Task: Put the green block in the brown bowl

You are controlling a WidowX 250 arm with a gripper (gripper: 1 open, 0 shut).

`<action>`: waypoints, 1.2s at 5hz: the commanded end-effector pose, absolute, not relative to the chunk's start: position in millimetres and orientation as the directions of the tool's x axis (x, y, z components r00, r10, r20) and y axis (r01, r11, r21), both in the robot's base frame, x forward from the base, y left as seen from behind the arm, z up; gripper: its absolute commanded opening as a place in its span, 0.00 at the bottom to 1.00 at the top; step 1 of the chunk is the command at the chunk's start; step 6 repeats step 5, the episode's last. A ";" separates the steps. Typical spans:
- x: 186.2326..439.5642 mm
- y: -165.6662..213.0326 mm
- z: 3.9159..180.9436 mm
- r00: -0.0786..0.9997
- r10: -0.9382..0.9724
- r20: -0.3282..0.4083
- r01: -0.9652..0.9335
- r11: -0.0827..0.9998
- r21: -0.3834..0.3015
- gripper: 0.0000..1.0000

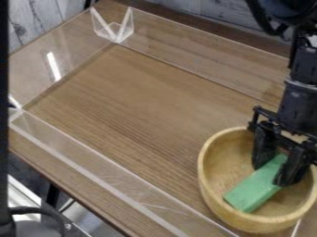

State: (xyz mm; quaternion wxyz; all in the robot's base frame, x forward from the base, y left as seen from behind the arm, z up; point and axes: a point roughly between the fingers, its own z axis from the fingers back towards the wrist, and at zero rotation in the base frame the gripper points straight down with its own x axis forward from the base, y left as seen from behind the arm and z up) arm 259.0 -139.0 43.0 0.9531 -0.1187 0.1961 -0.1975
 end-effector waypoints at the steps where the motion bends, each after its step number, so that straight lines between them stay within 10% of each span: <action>1: 261.0 -140.5 49.8 0.845 -0.461 -0.271 0.370 0.870 -0.326 1.00; 2: 260.3 -141.5 48.9 0.839 -0.482 -0.251 0.391 0.857 -0.337 1.00; 3: 262.2 -137.8 48.1 0.826 -0.501 -0.259 0.404 0.846 -0.349 0.00; 6: 264.4 -132.7 37.9 0.815 -0.517 -0.263 0.419 0.838 -0.349 0.00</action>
